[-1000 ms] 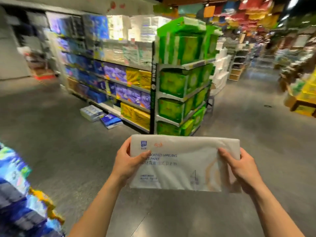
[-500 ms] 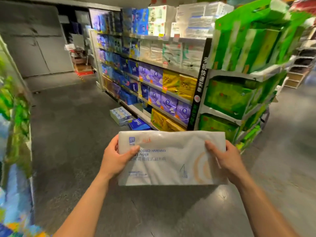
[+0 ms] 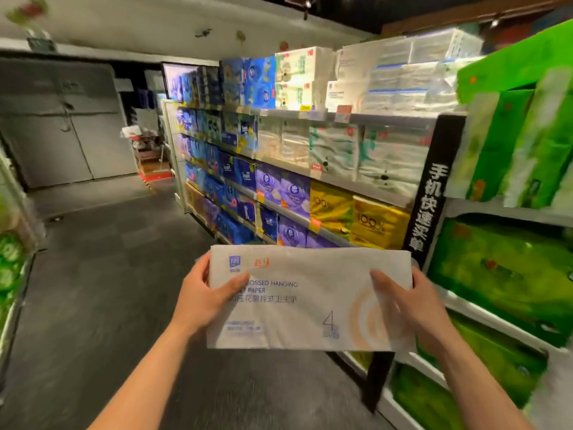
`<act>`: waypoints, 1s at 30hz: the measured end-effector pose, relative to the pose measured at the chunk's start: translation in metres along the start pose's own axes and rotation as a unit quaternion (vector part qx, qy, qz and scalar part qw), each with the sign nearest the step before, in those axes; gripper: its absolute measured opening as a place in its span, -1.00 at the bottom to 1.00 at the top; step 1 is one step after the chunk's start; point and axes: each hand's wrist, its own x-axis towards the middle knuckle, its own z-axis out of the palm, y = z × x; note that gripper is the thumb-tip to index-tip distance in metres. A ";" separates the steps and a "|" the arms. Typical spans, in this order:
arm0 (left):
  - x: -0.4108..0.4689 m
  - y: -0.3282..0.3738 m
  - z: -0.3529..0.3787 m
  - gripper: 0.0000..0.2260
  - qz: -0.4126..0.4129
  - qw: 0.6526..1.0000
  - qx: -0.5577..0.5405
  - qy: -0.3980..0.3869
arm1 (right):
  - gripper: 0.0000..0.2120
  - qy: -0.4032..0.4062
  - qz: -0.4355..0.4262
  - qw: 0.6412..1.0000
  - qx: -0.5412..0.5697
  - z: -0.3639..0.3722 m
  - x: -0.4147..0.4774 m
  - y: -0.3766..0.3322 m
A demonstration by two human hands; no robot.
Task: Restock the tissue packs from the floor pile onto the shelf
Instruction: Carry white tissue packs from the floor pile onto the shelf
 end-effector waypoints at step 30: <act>0.918 0.021 0.062 -0.06 0.210 0.956 -0.133 -0.157 | -0.50 0.220 -0.177 0.954 -0.099 0.263 0.693 -0.153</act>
